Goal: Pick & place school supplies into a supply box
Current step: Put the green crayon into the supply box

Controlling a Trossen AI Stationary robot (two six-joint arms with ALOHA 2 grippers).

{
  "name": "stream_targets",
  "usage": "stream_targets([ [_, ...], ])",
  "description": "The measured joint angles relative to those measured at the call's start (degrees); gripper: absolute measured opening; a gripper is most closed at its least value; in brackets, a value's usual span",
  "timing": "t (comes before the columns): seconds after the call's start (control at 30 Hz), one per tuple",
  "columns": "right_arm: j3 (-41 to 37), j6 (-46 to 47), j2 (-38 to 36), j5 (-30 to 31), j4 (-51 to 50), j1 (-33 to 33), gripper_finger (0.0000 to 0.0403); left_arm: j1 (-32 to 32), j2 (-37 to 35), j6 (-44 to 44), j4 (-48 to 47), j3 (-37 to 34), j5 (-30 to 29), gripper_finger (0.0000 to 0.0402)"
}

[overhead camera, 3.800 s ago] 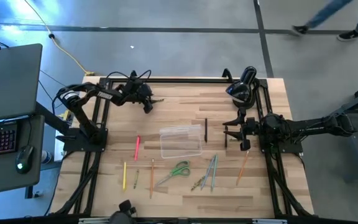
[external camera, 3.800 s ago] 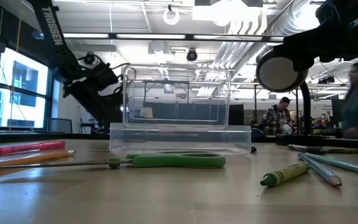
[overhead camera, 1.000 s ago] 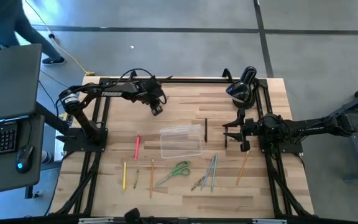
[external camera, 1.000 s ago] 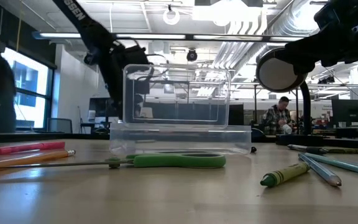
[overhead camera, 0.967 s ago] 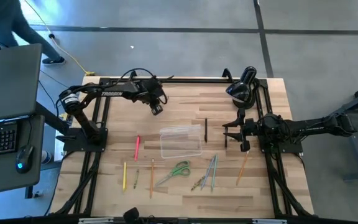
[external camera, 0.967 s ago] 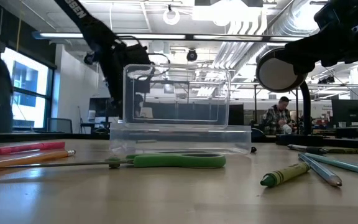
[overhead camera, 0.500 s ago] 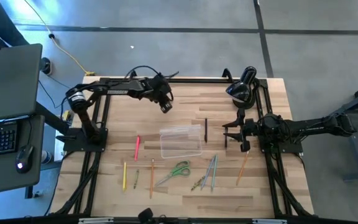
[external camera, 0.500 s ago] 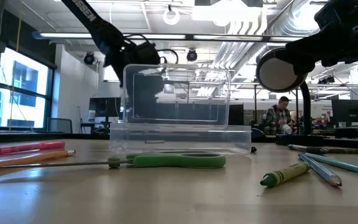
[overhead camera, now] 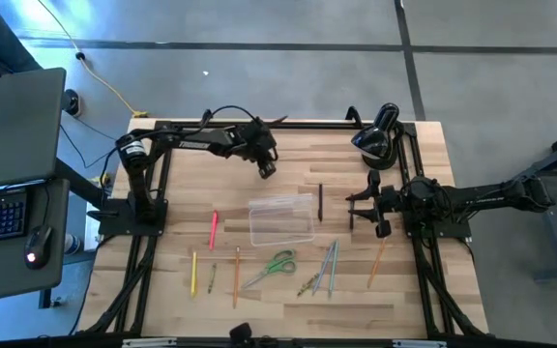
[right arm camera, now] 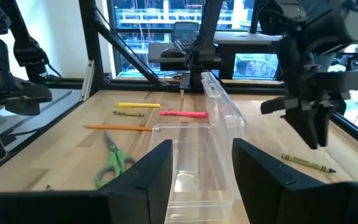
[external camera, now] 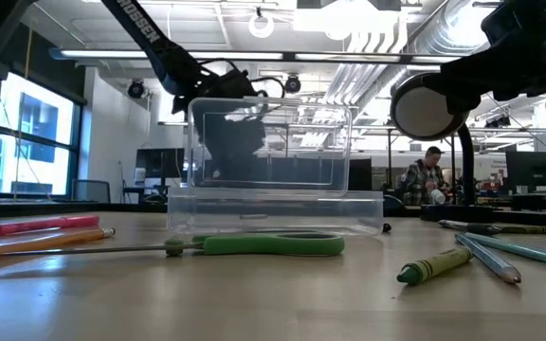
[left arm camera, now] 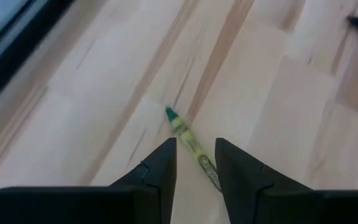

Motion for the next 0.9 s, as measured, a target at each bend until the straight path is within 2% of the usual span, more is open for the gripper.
stream_targets([
  [0.2,0.0,-0.3,0.0,-0.1,0.0,0.0,0.0146,-0.5,3.9,1.9,3.9,0.5,3.6,0.0143],
  [0.47,0.0,-0.4,0.0,-0.3,-0.3,0.0,0.0146,-2.2,6.5,4.3,3.7,0.5,0.1,0.0143],
  [0.7,0.0,0.0,0.0,-0.3,-0.5,0.0,0.0146,-2.6,6.3,10.1,-0.6,0.8,-1.3,0.0143],
  [0.9,0.0,0.0,0.0,-0.3,-2.2,0.0,0.0146,-2.5,6.1,8.2,-5.9,0.9,-0.3,0.0140],
])
